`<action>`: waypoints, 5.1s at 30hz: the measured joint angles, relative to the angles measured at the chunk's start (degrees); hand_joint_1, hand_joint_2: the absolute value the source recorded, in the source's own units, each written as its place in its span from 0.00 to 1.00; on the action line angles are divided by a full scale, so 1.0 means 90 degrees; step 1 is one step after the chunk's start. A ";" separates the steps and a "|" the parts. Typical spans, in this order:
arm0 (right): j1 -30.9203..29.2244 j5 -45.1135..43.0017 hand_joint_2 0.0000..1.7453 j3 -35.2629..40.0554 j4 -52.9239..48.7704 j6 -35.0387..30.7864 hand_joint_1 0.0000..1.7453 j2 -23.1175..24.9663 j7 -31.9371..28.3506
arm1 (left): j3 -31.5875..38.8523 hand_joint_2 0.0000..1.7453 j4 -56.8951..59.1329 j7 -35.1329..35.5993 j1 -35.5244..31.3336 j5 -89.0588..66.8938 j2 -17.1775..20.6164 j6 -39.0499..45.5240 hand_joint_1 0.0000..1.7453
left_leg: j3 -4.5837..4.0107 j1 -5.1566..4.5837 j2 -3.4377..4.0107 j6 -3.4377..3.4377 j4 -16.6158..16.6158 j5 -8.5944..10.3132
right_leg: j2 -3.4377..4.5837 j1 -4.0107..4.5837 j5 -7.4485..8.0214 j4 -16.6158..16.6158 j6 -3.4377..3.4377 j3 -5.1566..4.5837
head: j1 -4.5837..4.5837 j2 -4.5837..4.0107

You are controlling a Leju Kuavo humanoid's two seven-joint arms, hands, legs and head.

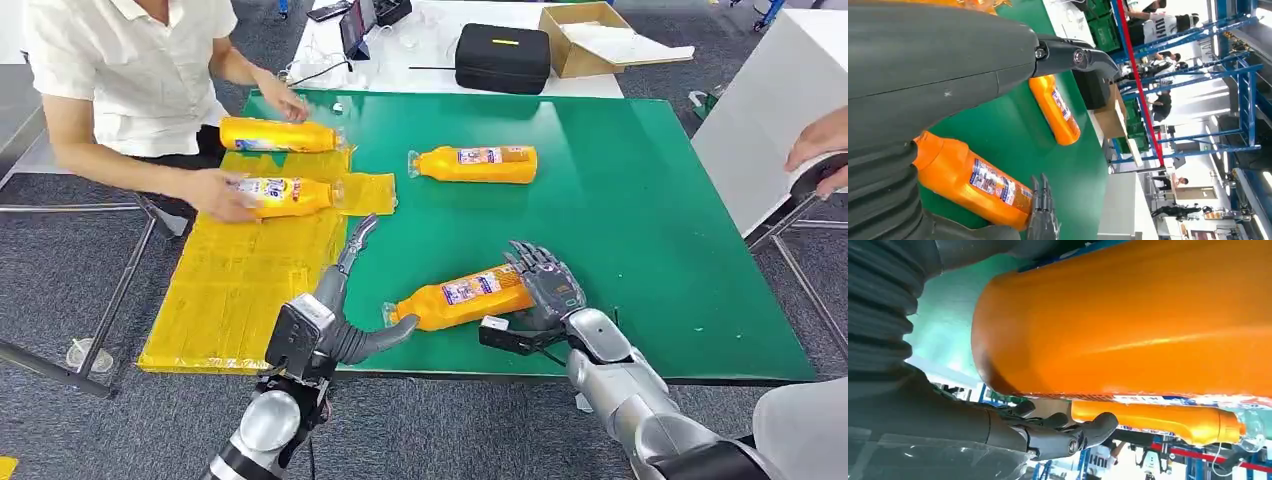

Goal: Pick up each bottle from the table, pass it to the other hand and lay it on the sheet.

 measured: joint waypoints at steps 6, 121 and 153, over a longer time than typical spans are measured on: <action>-0.0006 0.0000 1.00 0.0007 0.0002 0.0017 0.00 0.0005 0.0000 | 0.0000 1.00 0.0000 0.0002 0.0000 0.0000 0.0000 0.0002 0.00 | 0.0001 0.0000 0.0001 0.0000 0.0000 0.0000 | 0.0000 0.0000 0.0000 0.0000 0.0000 0.0000 | 0.0002 0.0000; 0.1555 -0.5387 1.00 0.0938 -0.3441 0.2628 0.96 0.1545 -0.2195 | 0.0503 1.00 0.0269 -0.0267 0.0460 0.3883 -0.0352 -0.0981 1.00 | -0.0060 0.0013 -0.0005 -0.0012 -0.0003 0.0014 | -0.0009 0.0014 -0.0002 0.0001 -0.0005 -0.0051 | 0.0000 0.0000; 0.2631 -0.5316 0.00 0.0950 -0.3706 0.0735 0.00 0.1838 -0.2283 | 0.0988 1.00 -0.0226 -0.0119 0.0475 0.1351 -0.0167 0.2162 1.00 | -0.0068 0.0015 -0.0004 -0.0015 -0.0003 0.0014 | -0.0008 0.0014 -0.0003 0.0001 -0.0007 -0.0063 | 0.0005 0.0000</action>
